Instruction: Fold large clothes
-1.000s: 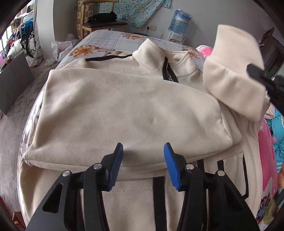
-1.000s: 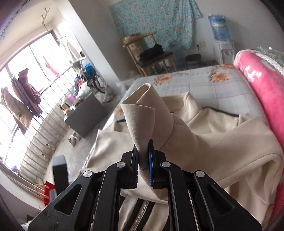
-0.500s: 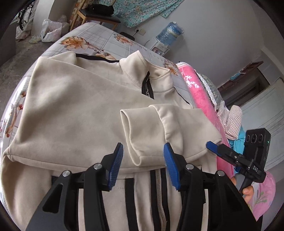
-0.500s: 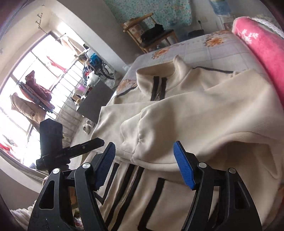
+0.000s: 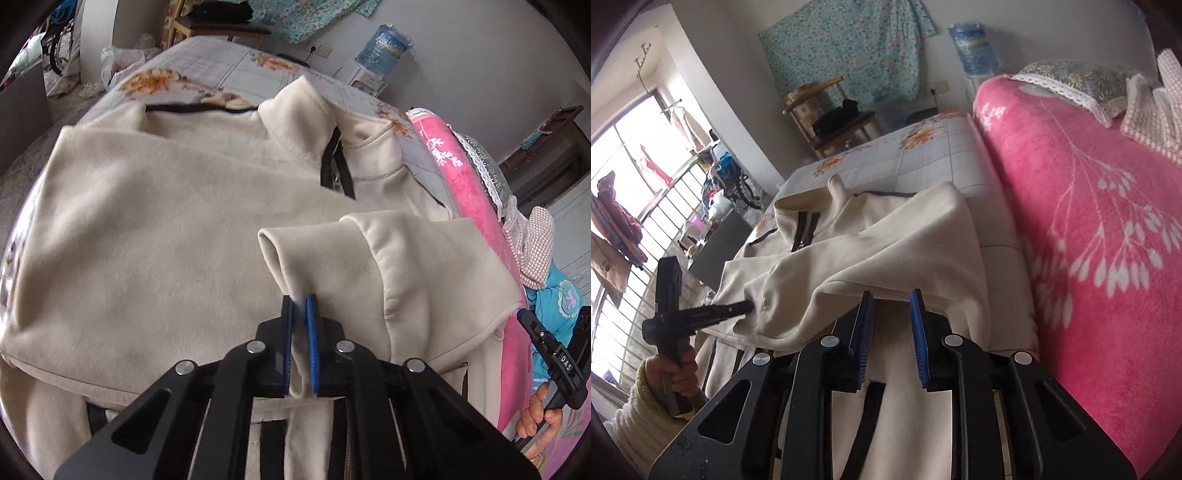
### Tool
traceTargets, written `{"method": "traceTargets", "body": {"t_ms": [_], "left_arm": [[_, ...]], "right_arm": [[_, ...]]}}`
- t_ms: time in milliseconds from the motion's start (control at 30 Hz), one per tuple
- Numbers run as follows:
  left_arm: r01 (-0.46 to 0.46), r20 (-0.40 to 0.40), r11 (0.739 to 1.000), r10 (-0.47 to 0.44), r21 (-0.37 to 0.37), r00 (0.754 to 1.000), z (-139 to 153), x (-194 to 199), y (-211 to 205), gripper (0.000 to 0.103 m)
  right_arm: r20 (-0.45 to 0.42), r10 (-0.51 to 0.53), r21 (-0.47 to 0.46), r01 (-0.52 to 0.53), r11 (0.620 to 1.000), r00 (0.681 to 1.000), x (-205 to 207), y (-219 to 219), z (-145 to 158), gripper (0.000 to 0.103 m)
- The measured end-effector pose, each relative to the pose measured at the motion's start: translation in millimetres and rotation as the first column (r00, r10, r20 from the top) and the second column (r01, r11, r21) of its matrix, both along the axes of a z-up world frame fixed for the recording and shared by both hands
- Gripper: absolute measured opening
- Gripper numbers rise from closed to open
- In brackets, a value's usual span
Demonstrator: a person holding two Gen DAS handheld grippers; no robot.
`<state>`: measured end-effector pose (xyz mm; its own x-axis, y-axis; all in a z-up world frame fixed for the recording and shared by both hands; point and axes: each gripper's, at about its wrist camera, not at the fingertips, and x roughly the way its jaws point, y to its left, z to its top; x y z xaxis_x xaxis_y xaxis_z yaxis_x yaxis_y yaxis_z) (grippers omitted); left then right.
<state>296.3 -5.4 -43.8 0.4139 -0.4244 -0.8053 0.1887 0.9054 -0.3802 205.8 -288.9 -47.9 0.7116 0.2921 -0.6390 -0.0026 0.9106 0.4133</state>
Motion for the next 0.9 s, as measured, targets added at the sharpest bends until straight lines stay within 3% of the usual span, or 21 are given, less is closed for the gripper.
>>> {"method": "traceTargets", "body": {"t_ms": [133, 233, 300, 400, 500, 667, 767, 833, 867, 900], "left_arm": [[-0.002, 0.147, 1.000, 0.002, 0.005, 0.989, 49.4, -4.1, 11.5, 0.006], [-0.043, 0.224, 0.997, 0.029, 0.057, 0.974, 78.6, -3.1, 29.8, 0.006], [-0.064, 0.244, 0.995, 0.042, 0.081, 0.969, 86.0, -0.6, 42.7, 0.006], [-0.099, 0.222, 0.983, 0.063, 0.155, 0.973, 73.2, 4.1, 59.1, 0.006], [-0.116, 0.163, 0.974, 0.084, 0.197, 0.983, 46.3, 5.2, 75.6, 0.006], [-0.141, 0.120, 0.972, 0.120, 0.187, 0.985, 21.9, 1.4, 101.6, 0.005], [-0.147, 0.138, 0.978, 0.126, 0.151, 0.982, 29.6, -0.9, 110.8, 0.005], [-0.153, 0.170, 0.980, 0.131, 0.127, 0.977, 41.8, -3.1, 113.9, 0.004], [-0.158, 0.185, 0.980, 0.135, 0.117, 0.973, 47.9, -4.0, 116.0, 0.004], [-0.169, 0.202, 0.979, 0.143, 0.114, 0.969, 53.3, -3.9, 119.0, 0.004]], "right_arm": [[0.039, 0.040, -0.091, -0.036, 0.995, 0.998, 1.1, 18.2, 2.6, 0.020], [0.106, 0.032, -0.058, -0.026, 0.998, 0.994, 2.4, 11.5, 13.6, 0.020], [0.102, 0.009, -0.022, -0.007, 1.000, 0.995, 12.0, 1.6, 14.1, 0.020], [-0.020, 0.014, -0.028, -0.014, 0.999, 1.000, 40.7, -1.9, -9.4, 0.018], [-0.166, 0.035, -0.072, -0.048, 0.996, 0.985, 63.7, 6.9, -46.0, 0.011], [-0.181, 0.058, -0.088, -0.074, 0.993, 0.982, 66.0, 16.6, -46.2, 0.011], [-0.177, 0.076, -0.098, -0.094, 0.991, 0.981, 65.8, 20.5, -40.3, 0.020], [-0.157, 0.082, -0.065, -0.093, 0.994, 0.984, 66.4, 17.1, -34.4, 0.033], [-0.144, 0.070, -0.053, -0.079, 0.995, 0.987, 67.0, 13.3, -31.2, 0.046], [-0.134, 0.046, -0.059, -0.055, 0.997, 0.990, 68.2, 9.5, -28.5, 0.050]]}}
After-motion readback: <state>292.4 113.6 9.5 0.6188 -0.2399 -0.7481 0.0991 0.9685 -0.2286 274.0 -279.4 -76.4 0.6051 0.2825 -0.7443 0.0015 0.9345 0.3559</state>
